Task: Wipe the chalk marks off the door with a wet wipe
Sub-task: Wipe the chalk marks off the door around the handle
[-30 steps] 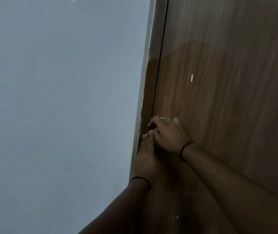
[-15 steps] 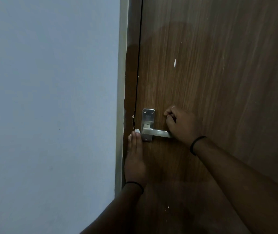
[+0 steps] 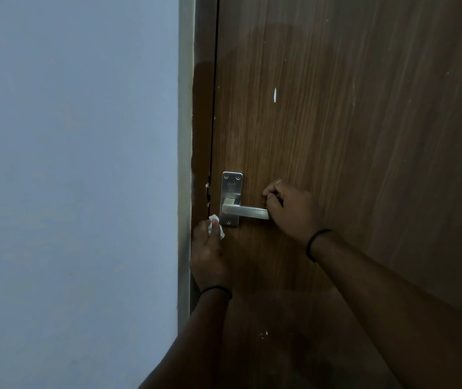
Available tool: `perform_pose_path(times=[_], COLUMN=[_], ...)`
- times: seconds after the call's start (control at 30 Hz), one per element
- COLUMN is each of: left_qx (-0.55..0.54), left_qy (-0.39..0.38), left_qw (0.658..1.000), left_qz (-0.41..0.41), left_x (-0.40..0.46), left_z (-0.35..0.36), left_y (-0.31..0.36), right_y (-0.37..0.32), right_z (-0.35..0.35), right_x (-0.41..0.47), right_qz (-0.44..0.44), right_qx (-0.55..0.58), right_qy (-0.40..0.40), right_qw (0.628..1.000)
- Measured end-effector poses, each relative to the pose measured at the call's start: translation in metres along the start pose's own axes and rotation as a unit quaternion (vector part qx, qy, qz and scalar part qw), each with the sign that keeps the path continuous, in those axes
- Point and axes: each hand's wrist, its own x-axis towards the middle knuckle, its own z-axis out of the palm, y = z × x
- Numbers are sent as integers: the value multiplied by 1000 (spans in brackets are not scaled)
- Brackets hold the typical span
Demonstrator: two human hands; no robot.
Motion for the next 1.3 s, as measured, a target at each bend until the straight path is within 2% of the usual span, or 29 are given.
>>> perform_pose_path(times=[0.2, 0.33, 0.43, 0.53, 0.6, 0.7, 0.77, 0.83, 0.97, 1.03, 1.07, 1.13, 1.2, 1.23, 1.3], left_qx=[-49, -63, -108, -142, -170, -289, -321, -337, -342, -340, -326, -279, -240, -232, -233], left_qy=[24, 8, 4, -74, -118, -170, -215, -244, -267, -277, -269, -217, -161, -147, -132], left_qw=[988, 994, 990, 979, 959, 888, 862, 850, 846, 846, 855, 889, 916, 922, 928], left_qz=[-147, -93, -86, -127, -191, -315, -327, -323, -310, -304, -300, -291, -279, -271, -260], left_x=[7, 3, -1, -1, 0, -1, -4, -6, -1, 3, 5, 9, 14, 16, 21], left_z=[4, 7, 6, 9, 12, 9, 5, -3, -23, -33, -37, -45, -51, -53, -55], left_y=[-1, 11, 35, 52, 58, 63, 61, 60, 54, 48, 45, 40, 37, 37, 37], right_y=[13, 23, 28, 31, 29, 22, 15, 6, -10, -19, -24, -35, -48, -54, -67], right_z=[-6, -10, -13, -14, -11, 1, 9, 14, 20, 23, 25, 28, 33, 34, 32], right_x=[-12, -28, -40, -52, -58, -65, -68, -70, -71, -71, -73, -78, -80, -77, -62], right_qz=[17, 48, 74, 96, 104, 120, 139, 154, 222, 233, 207, 58, -108, -145, -160], right_qx=[55, 75, 67, 53, 54, 55, 95, 149, 239, 237, 188, 13, -102, -129, -160], right_qy=[15, 64, 96, 103, 72, -14, -67, -81, -50, -33, -28, -30, -12, 11, 77], right_qw=[998, 994, 990, 989, 991, 991, 984, 973, 944, 943, 960, 998, 989, 981, 971])
